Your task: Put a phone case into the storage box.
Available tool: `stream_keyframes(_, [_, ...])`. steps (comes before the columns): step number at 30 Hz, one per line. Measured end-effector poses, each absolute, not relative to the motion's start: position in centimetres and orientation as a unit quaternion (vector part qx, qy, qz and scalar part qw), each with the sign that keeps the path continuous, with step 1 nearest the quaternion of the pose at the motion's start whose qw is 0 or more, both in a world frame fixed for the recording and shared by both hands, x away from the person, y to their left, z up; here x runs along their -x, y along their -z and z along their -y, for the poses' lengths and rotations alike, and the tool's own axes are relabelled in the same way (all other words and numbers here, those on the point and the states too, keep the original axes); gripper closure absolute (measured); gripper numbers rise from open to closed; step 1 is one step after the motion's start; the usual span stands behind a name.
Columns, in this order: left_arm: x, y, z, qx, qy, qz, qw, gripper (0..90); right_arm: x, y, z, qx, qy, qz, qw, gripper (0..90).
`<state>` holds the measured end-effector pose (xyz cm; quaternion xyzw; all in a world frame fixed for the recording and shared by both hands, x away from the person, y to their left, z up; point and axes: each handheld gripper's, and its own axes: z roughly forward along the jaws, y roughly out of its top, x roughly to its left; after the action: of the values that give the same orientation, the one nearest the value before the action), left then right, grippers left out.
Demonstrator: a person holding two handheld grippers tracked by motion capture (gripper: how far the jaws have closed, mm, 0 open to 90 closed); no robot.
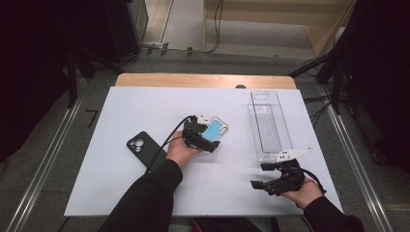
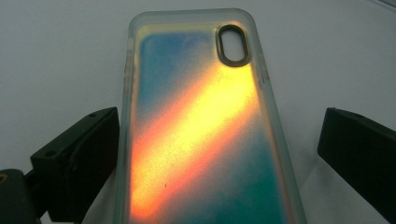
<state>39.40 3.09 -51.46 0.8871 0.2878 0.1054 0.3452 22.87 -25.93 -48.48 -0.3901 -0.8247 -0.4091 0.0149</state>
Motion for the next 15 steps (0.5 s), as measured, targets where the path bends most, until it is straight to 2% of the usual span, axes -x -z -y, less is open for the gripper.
stream_keyframes(10, [-39.0, 51.38, -3.23, -0.878, -0.134, -0.304, 0.344, 14.5, -22.84, 48.48, 25.91, 0.39, 0.409, 0.825, 0.015, 12.4])
stream_keyframes(15, [-38.96, 51.39, -3.34, -0.874, -0.137, -0.308, 0.349, 16.7, -22.84, 48.47, 25.91, 0.39, 0.408, 0.825, 0.015, 12.3])
